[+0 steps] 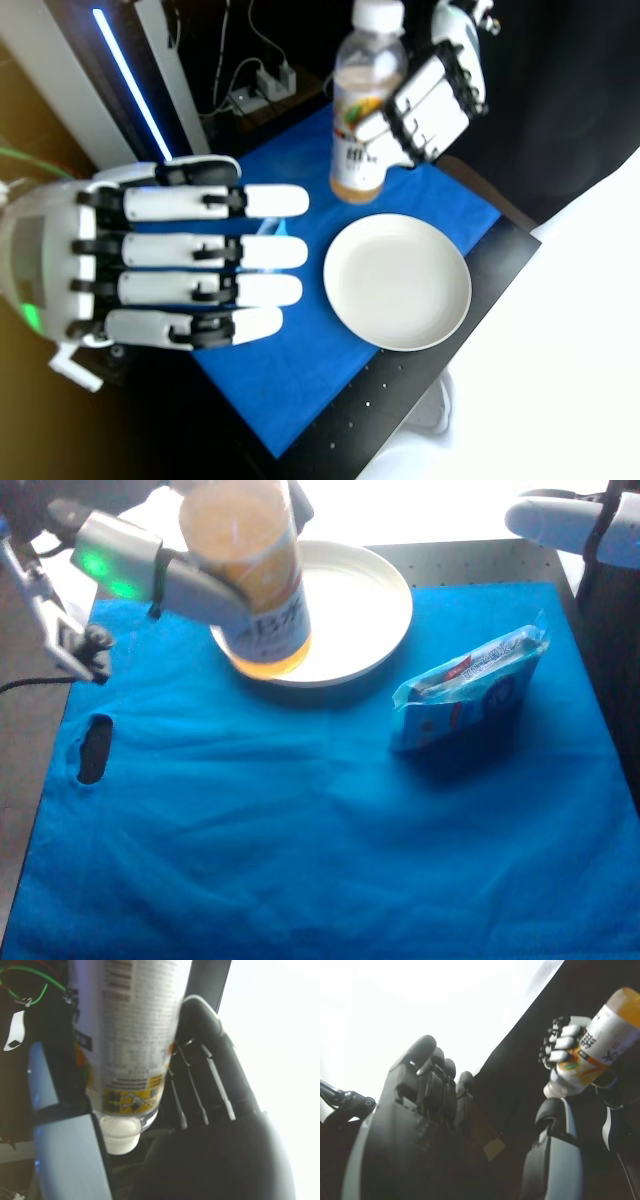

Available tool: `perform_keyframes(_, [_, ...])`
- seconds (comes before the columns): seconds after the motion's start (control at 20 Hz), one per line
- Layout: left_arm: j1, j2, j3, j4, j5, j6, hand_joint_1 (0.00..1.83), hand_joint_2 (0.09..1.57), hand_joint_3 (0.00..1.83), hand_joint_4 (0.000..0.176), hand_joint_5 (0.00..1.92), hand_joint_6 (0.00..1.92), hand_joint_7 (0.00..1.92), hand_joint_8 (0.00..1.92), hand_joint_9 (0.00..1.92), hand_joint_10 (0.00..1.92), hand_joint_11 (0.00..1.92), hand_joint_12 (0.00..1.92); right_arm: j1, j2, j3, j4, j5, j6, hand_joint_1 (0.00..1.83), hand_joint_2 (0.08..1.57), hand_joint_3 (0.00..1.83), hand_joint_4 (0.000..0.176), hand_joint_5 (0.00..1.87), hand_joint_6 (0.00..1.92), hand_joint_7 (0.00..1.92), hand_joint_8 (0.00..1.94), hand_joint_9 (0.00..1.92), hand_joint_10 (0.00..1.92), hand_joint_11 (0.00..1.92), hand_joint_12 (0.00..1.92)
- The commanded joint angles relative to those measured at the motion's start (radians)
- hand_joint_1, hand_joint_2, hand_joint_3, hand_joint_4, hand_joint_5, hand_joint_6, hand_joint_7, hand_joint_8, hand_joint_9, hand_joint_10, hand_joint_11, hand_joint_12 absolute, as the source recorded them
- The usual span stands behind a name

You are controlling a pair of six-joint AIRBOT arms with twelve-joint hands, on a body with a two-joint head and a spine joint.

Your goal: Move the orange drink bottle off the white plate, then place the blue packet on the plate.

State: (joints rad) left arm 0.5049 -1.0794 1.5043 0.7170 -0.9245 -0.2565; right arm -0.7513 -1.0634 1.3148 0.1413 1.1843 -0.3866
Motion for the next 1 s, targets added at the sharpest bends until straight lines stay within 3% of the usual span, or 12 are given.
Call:
perform_keyframes(0.0, [0.000, 0.014, -0.009, -0.095, -0.113, -0.017, 1.26, 1.09, 0.00, 0.000, 1.06, 0.83, 1.01, 0.95, 0.92, 0.87, 0.69, 1.38, 0.017, 0.000, 0.000, 0.013, 0.121, 0.010, 0.78, 0.91, 0.01, 0.052, 0.35, 0.00, 0.27, 0.00, 0.28, 0.00, 0.00, 1.13])
perform_keyframes(0.05, [0.013, 0.029, -0.021, -0.095, -0.117, -0.017, 1.22, 1.11, 0.00, 0.024, 1.01, 0.89, 0.97, 1.04, 0.95, 0.66, 0.66, 1.39, 0.017, 0.000, 0.000, 0.013, 0.121, 0.010, 0.79, 0.91, 0.00, 0.048, 0.35, 0.00, 0.28, 0.00, 0.29, 0.00, 0.00, 1.14])
perform_keyframes(0.25, [0.052, 0.063, -0.051, -0.093, -0.118, -0.017, 1.21, 1.13, 0.00, 0.026, 0.97, 0.98, 0.94, 1.09, 0.98, 0.54, 0.67, 1.29, 0.017, 0.000, 0.000, 0.013, 0.121, 0.010, 0.79, 0.91, 0.00, 0.049, 0.35, 0.00, 0.28, 0.01, 0.28, 0.01, 0.00, 1.10])
perform_keyframes(0.3, [0.058, 0.065, -0.054, -0.093, -0.118, -0.017, 1.21, 1.13, 0.00, 0.026, 0.97, 0.98, 0.94, 1.09, 0.98, 0.54, 0.67, 1.29, 0.017, 0.000, 0.000, 0.013, 0.121, 0.010, 0.79, 0.91, 0.00, 0.049, 0.35, 0.00, 0.28, 0.01, 0.28, 0.01, 0.00, 1.10])
perform_keyframes(0.35, [0.066, 0.066, -0.057, -0.090, -0.114, -0.016, 1.22, 1.12, 0.00, 0.000, 0.99, 0.89, 0.97, 1.09, 1.00, 0.55, 0.62, 1.33, 0.017, 0.000, 0.001, 0.013, 0.121, 0.010, 0.80, 0.91, 0.00, 0.047, 0.34, 0.00, 0.27, 0.00, 0.28, 0.01, 0.00, 1.10])
perform_keyframes(0.4, [0.070, 0.067, -0.060, -0.084, -0.105, -0.008, 1.37, 1.10, 0.00, 0.000, 0.93, 0.90, 1.05, 0.90, 0.94, 1.16, 0.69, 1.29, 0.017, 0.000, 0.001, 0.013, 0.121, 0.010, 0.78, 0.91, 0.00, 0.055, 0.34, 0.00, 0.27, 0.00, 0.27, 0.00, 0.00, 1.09])
perform_keyframes(0.45, [0.072, 0.067, -0.060, -0.079, -0.099, -0.008, 1.37, 1.10, 0.00, 0.000, 0.93, 0.90, 1.05, 0.90, 0.94, 1.16, 0.69, 1.29, 0.017, 0.000, 0.000, 0.013, 0.121, 0.010, 0.78, 0.91, 0.00, 0.055, 0.34, 0.00, 0.27, 0.00, 0.27, 0.00, 0.00, 1.09])
perform_keyframes(0.6, [0.088, 0.062, -0.062, -0.078, -0.084, 0.002, 1.27, 1.07, 0.00, 0.000, 1.01, 0.79, 1.16, 0.83, 1.14, 0.59, 0.80, 1.20, 0.017, 0.000, 0.000, 0.013, 0.121, 0.010, 0.78, 0.89, 0.00, 0.051, 0.34, 0.00, 0.27, 0.00, 0.27, 0.00, 0.00, 1.08])
perform_keyframes(0.65, [0.096, 0.058, -0.062, -0.078, -0.079, 0.003, 1.37, 1.07, 0.00, 0.000, 0.94, 0.86, 1.14, 0.77, 1.05, 0.95, 0.78, 1.17, 0.017, 0.000, 0.000, 0.013, 0.121, 0.010, 0.78, 0.89, 0.00, 0.048, 0.34, 0.00, 0.27, 0.00, 0.27, 0.00, 0.00, 1.07])
perform_keyframes(0.7, [0.103, 0.056, -0.062, -0.079, -0.076, 0.003, 1.40, 1.06, 0.00, 0.000, 0.95, 0.83, 1.16, 0.72, 1.10, 1.00, 0.83, 1.20, 0.017, 0.000, -0.001, 0.013, 0.121, 0.010, 0.78, 0.90, 0.00, 0.054, 0.34, 0.00, 0.26, 0.00, 0.26, 0.00, 0.00, 1.09])
perform_keyframes(0.8, [0.120, 0.050, -0.059, -0.083, -0.071, 0.003, 1.30, 1.06, 0.00, 0.000, 1.00, 0.79, 1.16, 0.83, 1.14, 0.80, 0.88, 1.23, 0.017, 0.000, -0.002, 0.013, 0.121, 0.012, 0.78, 0.91, 0.00, 0.062, 0.35, 0.00, 0.27, 0.00, 0.27, 0.00, 0.00, 1.06])
perform_keyframes(0.95, [0.138, 0.050, -0.057, -0.086, -0.058, 0.003, 1.29, 1.06, 0.00, 0.000, 1.02, 0.75, 1.14, 0.86, 1.12, 0.85, 0.87, 1.31, 0.017, 0.000, -0.002, 0.013, 0.121, 0.012, 0.77, 0.92, 0.00, 0.046, 0.32, 0.00, 0.26, 0.00, 0.26, 0.00, 0.00, 1.01])
